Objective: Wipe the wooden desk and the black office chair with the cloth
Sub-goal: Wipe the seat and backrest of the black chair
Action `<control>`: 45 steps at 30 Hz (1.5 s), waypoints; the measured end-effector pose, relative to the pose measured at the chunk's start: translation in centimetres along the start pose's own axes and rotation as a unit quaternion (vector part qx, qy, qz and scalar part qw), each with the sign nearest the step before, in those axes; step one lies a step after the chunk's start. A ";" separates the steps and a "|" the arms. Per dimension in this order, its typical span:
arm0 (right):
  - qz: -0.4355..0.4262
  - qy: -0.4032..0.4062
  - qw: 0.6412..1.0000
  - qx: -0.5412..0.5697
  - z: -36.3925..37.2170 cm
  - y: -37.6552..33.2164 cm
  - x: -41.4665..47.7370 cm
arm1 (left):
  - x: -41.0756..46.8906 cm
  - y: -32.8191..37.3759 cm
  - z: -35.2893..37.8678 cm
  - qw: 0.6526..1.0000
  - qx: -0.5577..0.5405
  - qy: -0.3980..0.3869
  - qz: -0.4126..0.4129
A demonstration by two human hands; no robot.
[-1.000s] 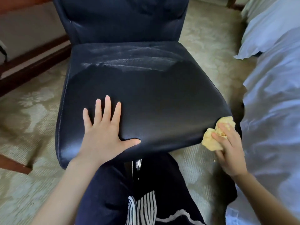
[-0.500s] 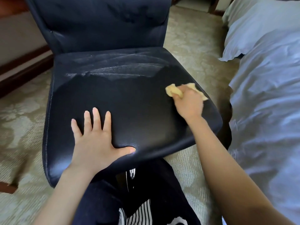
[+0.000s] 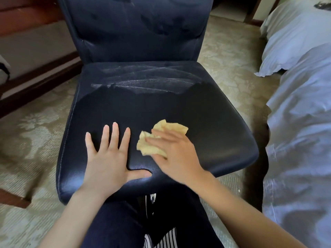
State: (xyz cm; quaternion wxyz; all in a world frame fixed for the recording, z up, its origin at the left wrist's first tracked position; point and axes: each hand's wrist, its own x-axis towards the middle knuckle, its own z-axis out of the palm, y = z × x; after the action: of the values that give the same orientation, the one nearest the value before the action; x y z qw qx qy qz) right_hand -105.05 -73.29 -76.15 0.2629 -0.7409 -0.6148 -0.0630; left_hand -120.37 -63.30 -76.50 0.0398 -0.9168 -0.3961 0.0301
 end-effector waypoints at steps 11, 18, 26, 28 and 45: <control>-0.133 -0.033 0.987 -0.081 -2.7 5.4 -7.4 | 1.3 -4.5 -0.1 1.000 -0.013 -0.020 0.004; 0.025 -0.058 0.996 -0.057 -6.2 10.9 -3.7 | 2.6 -7.6 -0.3 0.999 -0.024 -0.036 0.027; 0.247 0.046 0.963 0.101 -5.5 14.9 0.6 | 4.5 -9.2 -2.9 0.980 0.117 -0.163 0.005; 0.237 0.098 0.964 0.075 -4.6 13.6 0.2 | 4.8 -8.5 -4.1 0.971 0.152 -0.184 -0.016; 0.011 0.115 0.993 0.025 -1.5 4.8 -7.7 | 4.0 5.7 -3.2 0.980 -0.107 -0.162 0.039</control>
State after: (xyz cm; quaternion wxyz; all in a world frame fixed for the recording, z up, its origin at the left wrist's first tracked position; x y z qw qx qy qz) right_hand -101.98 -81.28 -79.63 0.3509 -0.7284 -0.5739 -0.1299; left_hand -113.28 -64.45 -73.98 -0.1245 -0.9133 -0.3625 0.1375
